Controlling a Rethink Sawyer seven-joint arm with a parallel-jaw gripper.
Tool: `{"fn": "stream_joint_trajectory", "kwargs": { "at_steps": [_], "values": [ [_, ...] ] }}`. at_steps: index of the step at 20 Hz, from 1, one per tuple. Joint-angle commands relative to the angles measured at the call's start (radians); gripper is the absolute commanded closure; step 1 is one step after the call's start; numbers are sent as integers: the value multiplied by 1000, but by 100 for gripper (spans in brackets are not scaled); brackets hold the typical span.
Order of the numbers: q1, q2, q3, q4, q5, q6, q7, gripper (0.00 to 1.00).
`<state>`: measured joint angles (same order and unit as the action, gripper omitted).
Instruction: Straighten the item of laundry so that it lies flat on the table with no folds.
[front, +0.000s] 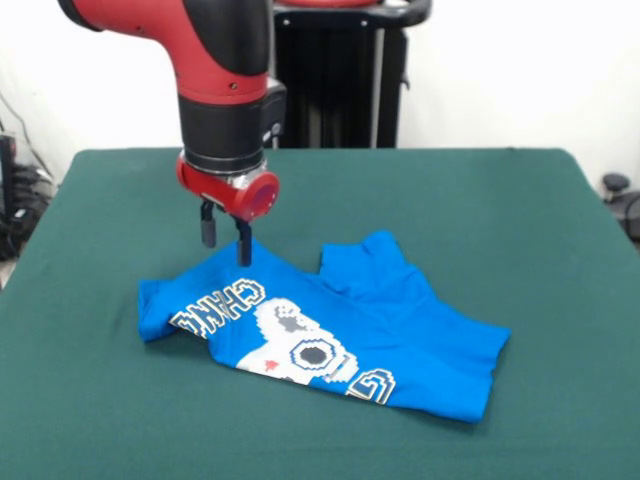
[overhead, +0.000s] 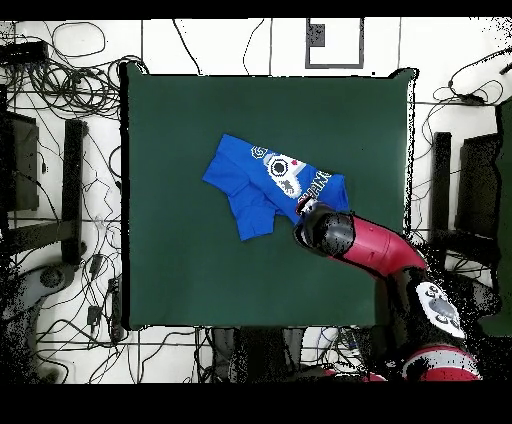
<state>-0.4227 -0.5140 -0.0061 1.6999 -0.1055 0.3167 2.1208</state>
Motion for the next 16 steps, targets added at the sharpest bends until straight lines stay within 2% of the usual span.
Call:
{"fn": "stream_joint_trajectory", "kwargs": {
  "at_steps": [1, 16],
  "values": [
    [5, 12, 13, 113, -12, 31, 91, 0],
    [-40, 33, 24, 136, -30, -19, 70, 0]
  ]
}}
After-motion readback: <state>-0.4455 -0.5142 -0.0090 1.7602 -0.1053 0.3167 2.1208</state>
